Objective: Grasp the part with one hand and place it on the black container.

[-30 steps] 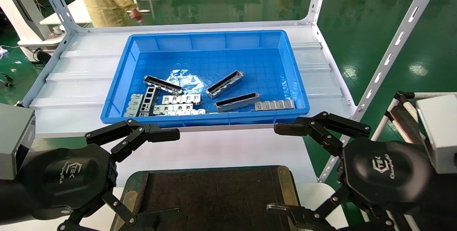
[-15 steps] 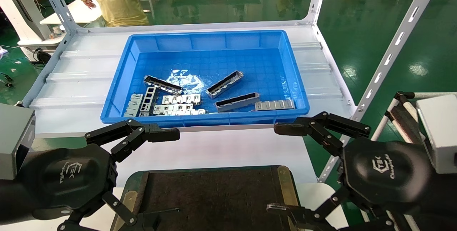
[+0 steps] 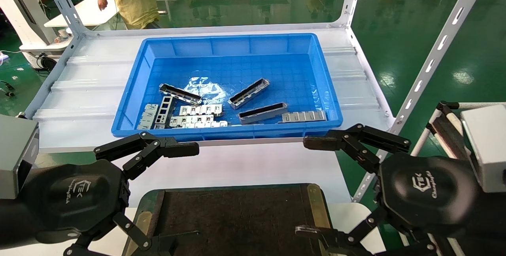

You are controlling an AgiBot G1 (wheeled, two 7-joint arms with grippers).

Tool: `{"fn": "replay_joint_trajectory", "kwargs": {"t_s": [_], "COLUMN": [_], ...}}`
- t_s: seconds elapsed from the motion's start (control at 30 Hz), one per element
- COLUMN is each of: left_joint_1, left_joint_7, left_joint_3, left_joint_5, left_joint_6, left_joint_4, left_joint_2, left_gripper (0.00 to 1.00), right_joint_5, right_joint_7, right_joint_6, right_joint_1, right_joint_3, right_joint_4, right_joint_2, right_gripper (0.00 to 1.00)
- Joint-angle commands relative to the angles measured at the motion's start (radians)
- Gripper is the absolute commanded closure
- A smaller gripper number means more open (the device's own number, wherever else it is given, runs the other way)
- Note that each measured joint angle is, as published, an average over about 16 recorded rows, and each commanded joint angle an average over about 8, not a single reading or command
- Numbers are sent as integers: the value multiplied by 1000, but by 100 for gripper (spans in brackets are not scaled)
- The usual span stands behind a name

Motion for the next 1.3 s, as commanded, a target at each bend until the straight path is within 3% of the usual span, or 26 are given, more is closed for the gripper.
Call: {"fn": "replay_joint_trajectory", "kwargs": {"t_s": [0.03, 0.63, 1.3], "left_joint_1": [0, -17, -197], "left_joint_7": [0, -5, 6], "left_joint_3": [0, 17, 139], "left_joint_5": [0, 66, 317], "left_joint_6": [0, -74, -251], "left_joint_4": [0, -11, 165], "left_joint_2": [0, 24, 253], "left_gripper": [0, 0, 0], "right_joint_5": [0, 0, 1], "right_joint_7": [0, 0, -1], "right_joint_6": [0, 0, 0], "right_joint_1": [0, 1, 1], "right_joint_3": [0, -1, -1], "right_joint_4": [0, -1, -1], "right_joint_2": [0, 0, 0], "right_gripper": [0, 0, 0]}}
